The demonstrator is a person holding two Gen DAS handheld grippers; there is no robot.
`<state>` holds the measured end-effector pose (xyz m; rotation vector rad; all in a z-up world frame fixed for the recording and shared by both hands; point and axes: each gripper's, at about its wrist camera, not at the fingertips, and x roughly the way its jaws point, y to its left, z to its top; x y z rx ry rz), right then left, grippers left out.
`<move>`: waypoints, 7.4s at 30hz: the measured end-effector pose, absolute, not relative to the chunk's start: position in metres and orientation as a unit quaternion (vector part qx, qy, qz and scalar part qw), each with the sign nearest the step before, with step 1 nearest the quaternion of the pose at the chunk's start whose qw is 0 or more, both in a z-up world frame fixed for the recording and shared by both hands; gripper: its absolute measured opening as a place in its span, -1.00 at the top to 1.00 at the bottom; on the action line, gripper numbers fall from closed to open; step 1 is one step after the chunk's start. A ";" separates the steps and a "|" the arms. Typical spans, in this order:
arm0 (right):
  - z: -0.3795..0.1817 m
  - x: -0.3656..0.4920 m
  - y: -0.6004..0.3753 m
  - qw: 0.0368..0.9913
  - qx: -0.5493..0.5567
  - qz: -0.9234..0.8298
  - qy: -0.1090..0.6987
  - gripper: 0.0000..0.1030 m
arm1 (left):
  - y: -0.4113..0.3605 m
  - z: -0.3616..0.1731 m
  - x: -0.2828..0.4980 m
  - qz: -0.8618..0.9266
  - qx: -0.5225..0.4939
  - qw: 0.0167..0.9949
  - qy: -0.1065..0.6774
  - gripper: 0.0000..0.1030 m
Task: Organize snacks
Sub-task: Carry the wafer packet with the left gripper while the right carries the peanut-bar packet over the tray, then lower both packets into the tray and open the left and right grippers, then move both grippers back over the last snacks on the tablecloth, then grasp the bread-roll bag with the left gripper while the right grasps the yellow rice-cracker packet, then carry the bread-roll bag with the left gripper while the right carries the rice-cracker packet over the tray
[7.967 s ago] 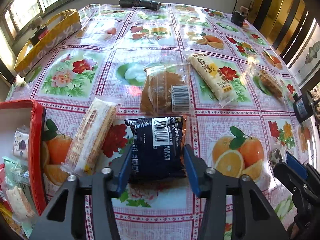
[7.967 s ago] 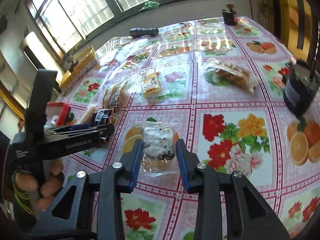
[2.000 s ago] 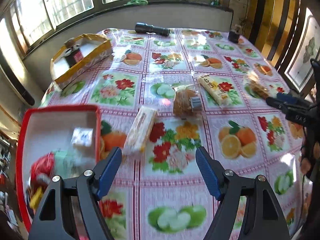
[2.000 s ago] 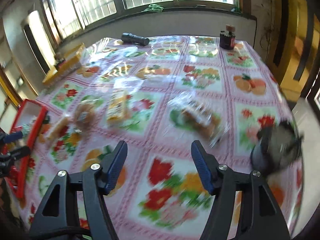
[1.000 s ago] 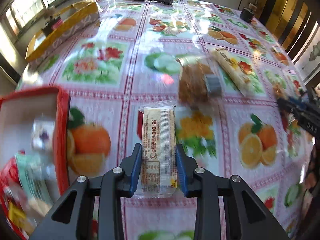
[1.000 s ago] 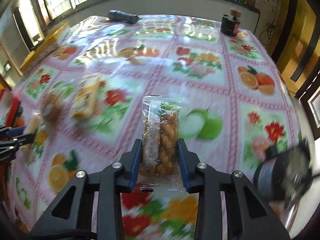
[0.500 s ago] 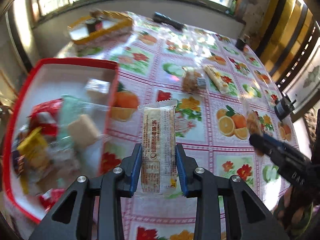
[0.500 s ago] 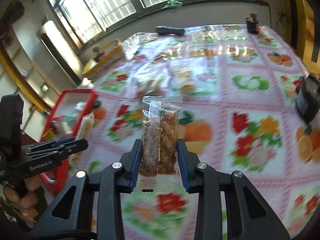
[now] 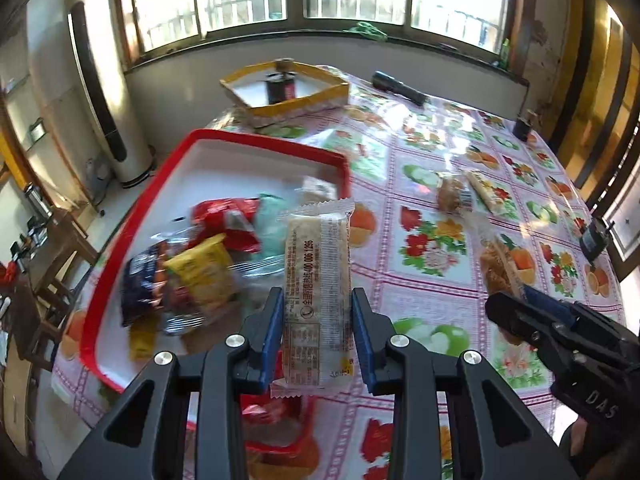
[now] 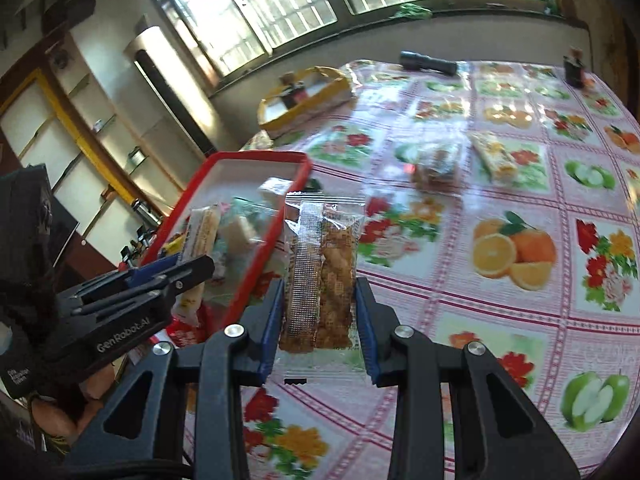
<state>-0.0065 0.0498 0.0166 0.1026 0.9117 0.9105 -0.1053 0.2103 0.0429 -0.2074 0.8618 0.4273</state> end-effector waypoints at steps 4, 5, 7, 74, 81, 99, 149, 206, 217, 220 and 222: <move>0.022 -0.012 0.060 0.797 0.043 0.434 0.418 0.29 | 0.221 0.042 -0.115 0.221 -0.104 0.879 0.409 0.37; 0.022 -0.013 0.064 0.796 0.041 0.436 0.418 0.29 | 0.223 0.043 -0.118 0.225 -0.105 0.879 0.408 0.37; 0.023 -0.019 0.066 0.795 0.040 0.439 0.417 0.29 | 0.226 0.044 -0.122 0.230 -0.106 0.879 0.405 0.37; -0.001 0.049 0.243 0.756 -0.017 0.475 0.449 0.29 | 0.353 0.014 -0.077 0.295 -0.151 0.838 0.433 0.37; -0.004 0.054 0.251 0.750 -0.018 0.479 0.455 0.29 | 0.356 0.011 -0.073 0.300 -0.149 0.834 0.439 0.36; 0.024 0.055 0.184 0.776 0.043 0.460 0.430 -0.05 | 0.324 0.043 -0.091 0.305 -0.127 0.852 0.405 -0.24; -0.044 0.197 0.025 0.848 -0.015 0.275 0.452 -0.14 | 0.181 0.015 0.037 0.086 -0.144 0.860 0.481 -0.27; 0.014 0.004 -0.060 0.845 0.141 0.324 0.401 0.32 | 0.117 0.039 -0.046 0.135 -0.034 0.899 0.415 0.23; 0.022 -0.030 -0.017 0.835 0.106 0.369 0.394 0.32 | 0.154 0.042 -0.096 0.198 -0.042 0.899 0.389 0.23; 0.022 -0.039 -0.010 0.832 0.101 0.377 0.394 0.32 | 0.159 0.042 -0.106 0.207 -0.045 0.899 0.384 0.23; 0.022 -0.046 -0.006 0.830 0.099 0.383 0.393 0.32 | 0.161 0.041 -0.112 0.209 -0.046 0.899 0.382 0.23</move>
